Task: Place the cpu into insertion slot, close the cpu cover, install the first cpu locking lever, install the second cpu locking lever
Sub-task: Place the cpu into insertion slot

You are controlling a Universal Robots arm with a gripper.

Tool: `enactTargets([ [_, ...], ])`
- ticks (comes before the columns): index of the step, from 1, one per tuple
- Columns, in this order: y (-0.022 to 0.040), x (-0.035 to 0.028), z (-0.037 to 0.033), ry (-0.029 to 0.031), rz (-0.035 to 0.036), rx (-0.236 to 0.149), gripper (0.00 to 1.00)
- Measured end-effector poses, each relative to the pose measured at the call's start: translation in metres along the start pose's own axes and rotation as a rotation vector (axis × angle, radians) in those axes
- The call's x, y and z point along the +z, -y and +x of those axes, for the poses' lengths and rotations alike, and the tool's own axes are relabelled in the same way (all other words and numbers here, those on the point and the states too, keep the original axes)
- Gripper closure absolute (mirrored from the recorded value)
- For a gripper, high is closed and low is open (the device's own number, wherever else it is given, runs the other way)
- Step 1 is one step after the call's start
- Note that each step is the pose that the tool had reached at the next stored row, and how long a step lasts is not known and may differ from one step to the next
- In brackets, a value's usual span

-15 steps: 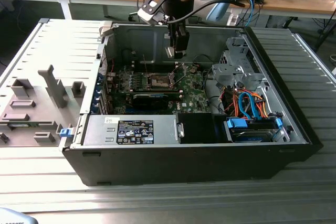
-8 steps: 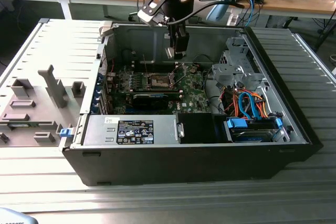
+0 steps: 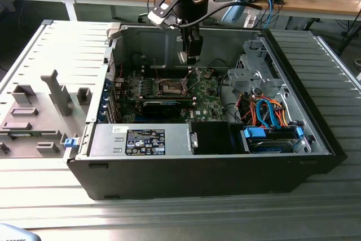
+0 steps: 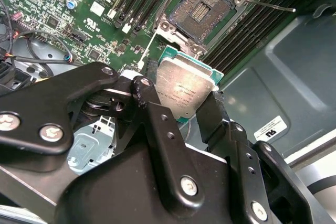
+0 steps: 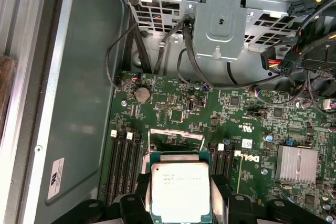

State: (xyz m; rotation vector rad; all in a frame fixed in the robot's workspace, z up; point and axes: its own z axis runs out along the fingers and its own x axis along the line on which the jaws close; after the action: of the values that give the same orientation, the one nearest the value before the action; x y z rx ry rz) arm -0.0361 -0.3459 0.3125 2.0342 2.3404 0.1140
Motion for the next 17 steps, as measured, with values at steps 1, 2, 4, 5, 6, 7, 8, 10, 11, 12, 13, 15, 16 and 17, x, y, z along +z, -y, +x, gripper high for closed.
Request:
enactTargets([
  [1,0.0,0.0001,0.0,0.0,0.0,0.0,0.46],
  [2,0.0,0.0003,0.0,0.0,0.0,0.0,0.46],
  [4,0.0001,0.0013,0.0,0.0,0.0,0.0,0.46],
  [5,0.0002,0.002,-0.0001,0.0,0.0,0.0,0.46],
  [6,0.0002,0.0021,0.0,0.0,0.0,0.0,0.46],
  [7,0.0002,0.0022,-0.0001,0.0,0.0,0.0,0.46],
  [8,0.0002,0.0025,-0.0001,0.0,0.0,0.0,0.46],
  [10,0.0002,0.0026,-0.0001,0.0,0.0,0.0,0.46],
  [11,0.0002,0.0027,-0.0001,0.0,0.0,0.0,0.46],
  [12,0.0002,0.0029,-0.0001,0.0,0.0,0.0,0.46],
  [13,0.0003,0.0031,-0.0001,0.0,0.0,0.0,0.46],
  [15,0.0003,0.0039,-0.0001,0.0,0.0001,0.0,0.46],
  [16,0.0004,0.0045,-0.0001,0.0,0.0,0.0,0.46],
  [17,0.0004,0.0047,-0.0001,0.0,0.0,0.0,0.46],
])
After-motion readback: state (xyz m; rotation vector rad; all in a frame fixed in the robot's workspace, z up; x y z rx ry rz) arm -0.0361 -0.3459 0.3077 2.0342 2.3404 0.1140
